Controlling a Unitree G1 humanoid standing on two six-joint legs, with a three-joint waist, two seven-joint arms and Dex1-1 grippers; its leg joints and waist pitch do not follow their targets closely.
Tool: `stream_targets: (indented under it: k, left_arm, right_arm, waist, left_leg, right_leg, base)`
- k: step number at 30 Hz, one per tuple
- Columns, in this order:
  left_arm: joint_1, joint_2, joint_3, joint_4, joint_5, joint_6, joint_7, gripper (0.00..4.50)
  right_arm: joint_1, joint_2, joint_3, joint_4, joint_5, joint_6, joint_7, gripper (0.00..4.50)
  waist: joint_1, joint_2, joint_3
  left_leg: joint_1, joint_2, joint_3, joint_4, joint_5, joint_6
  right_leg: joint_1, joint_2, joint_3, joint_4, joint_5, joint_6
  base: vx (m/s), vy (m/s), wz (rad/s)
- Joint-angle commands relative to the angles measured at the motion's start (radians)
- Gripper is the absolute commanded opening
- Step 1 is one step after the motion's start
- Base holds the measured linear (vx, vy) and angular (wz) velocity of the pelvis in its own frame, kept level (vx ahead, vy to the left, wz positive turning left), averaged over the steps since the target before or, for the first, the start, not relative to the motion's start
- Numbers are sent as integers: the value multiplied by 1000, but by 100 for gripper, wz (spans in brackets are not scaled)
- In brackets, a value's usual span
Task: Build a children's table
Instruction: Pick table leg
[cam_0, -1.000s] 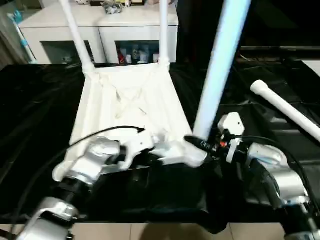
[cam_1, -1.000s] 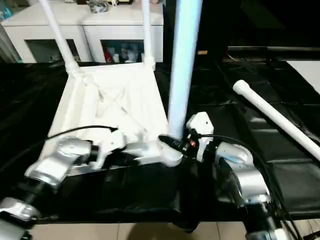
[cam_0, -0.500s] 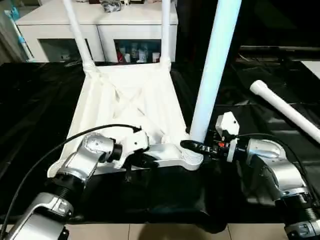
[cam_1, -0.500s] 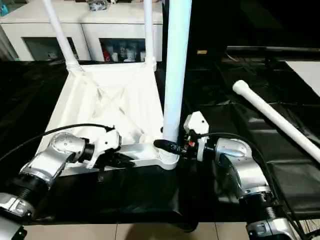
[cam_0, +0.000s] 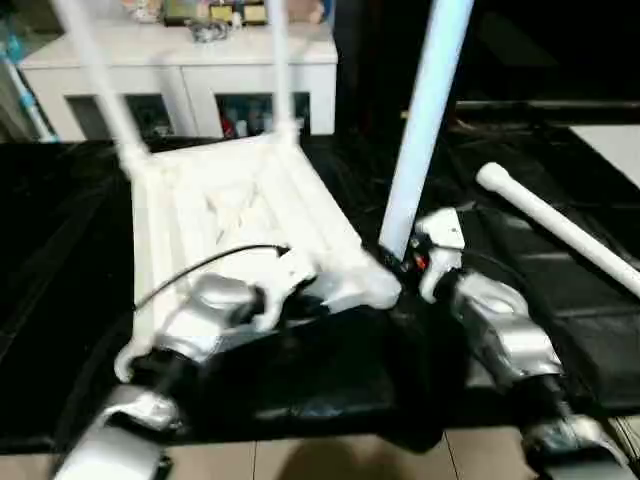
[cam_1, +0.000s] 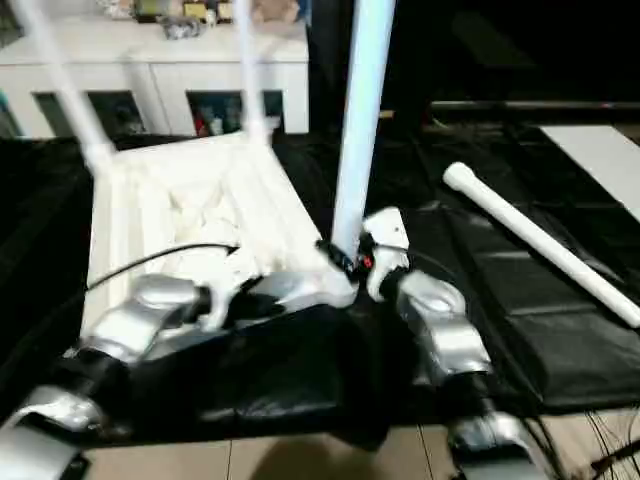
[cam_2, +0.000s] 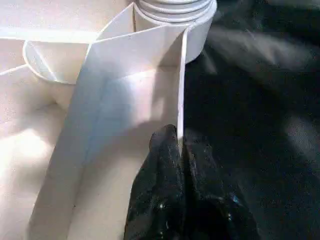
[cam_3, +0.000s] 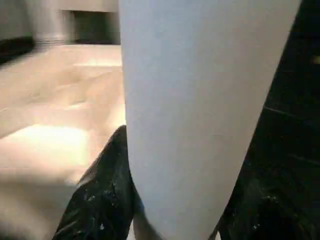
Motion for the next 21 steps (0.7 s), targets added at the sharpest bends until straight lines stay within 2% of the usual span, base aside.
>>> stream_targets:
  k: [1, 2, 3, 4, 8, 11, 13, 16, 18, 20, 21]
  left_arm:
    - [-19, -37, 41, 20, -12, 31, 85, 0]
    - [-31, -59, 45, 29, -12, 38, 110, 0]
    - [-38, -74, 47, 34, -13, 43, 126, 0]
    - [-47, -91, 49, 38, -12, 49, 143, 0]
    - [-53, -112, 44, 28, -6, 64, 168, 0]
    - [-52, -111, 43, 28, -2, 73, 178, 0]
    - [-54, -109, 46, 32, -1, 76, 190, 0]
    - [-55, -105, 48, 34, -2, 74, 193, 0]
    - [-54, -100, 48, 35, -4, 63, 184, 0]
    - [-52, -94, 49, 33, -10, 39, 170, 0]
    - [-52, -94, 49, 32, -10, 38, 170, 0]
  right_arm:
    - [49, 8, -14, 200, -44, 69, -122, 184]
    - [30, 22, -22, 225, -38, 67, -151, 184]
    - [18, 31, -28, 241, -34, 66, -171, 184]
    - [0, 45, -37, 261, -25, 72, -188, 184]
    - [-49, 74, -48, 309, -23, 71, -214, 184]
    - [-76, 86, -54, 343, -29, 52, -224, 184]
    - [-94, 92, -58, 373, -35, 36, -231, 184]
    - [-105, 95, -53, 388, -43, 23, -220, 184]
    - [-105, 99, -48, 384, -45, -9, -193, 184]
    - [-110, 109, -82, 368, -5, -45, -134, 184]
    - [-111, 109, -85, 367, -3, -47, -130, 219]
  waist:
    - [-6, -3, -15]
    - [-12, -1, -16]
    - [-11, -1, -17]
    - [-8, -5, -16]
    - [-8, -6, -17]
    - [-7, -6, -17]
    - [-6, -8, -15]
    - [-8, -9, -13]
    - [-8, -9, -12]
    - [-9, -12, -12]
    - [-7, -13, -16]
  left_leg:
    - [6, 49, -47, -99, -550, -32]
    - [6, 48, -47, -102, -565, -27]
    - [5, 47, -46, -102, -565, -25]
    - [9, 44, -41, -100, -569, -16]
    - [-3, 45, -45, -105, -553, -4]
    - [-2, 46, -43, -105, -560, -4]
    - [3, 45, -42, -104, -574, -5]
    - [0, 46, -44, -107, -586, -6]
    - [2, 45, -44, -107, -598, -5]
    - [1, 44, -45, -107, -595, 1]
    - [-3, 45, -45, -109, -570, 8]
  right_leg:
    - [-1, -71, 25, -114, -603, -102]
    - [1, -70, 19, -114, -558, -112]
    - [1, -71, 19, -115, -549, -114]
    - [-6, -72, 20, -120, -553, -116]
    - [-1, -79, 20, -118, -561, -108]
    - [-6, -80, 24, -115, -539, -121]
    - [-11, -81, 23, -118, -555, -119]
    - [-11, -80, 22, -119, -566, -112]
    - [-15, -81, 21, -123, -594, -100]
    - [-14, -83, 21, -127, -620, -87]
    - [-9, -85, 23, -125, -600, -90]
  base:
    - [0, 0, 0]
    - [0, 0, 0]
    - [0, 0, 0]
    - [0, 0, 0]
    - [0, 0, 0]
    - [0, 0, 0]
    - [0, 0, 0]
    - [0, 0, 0]
    - [0, 0, 0]
    - [0, 0, 0]
    - [0, 0, 0]
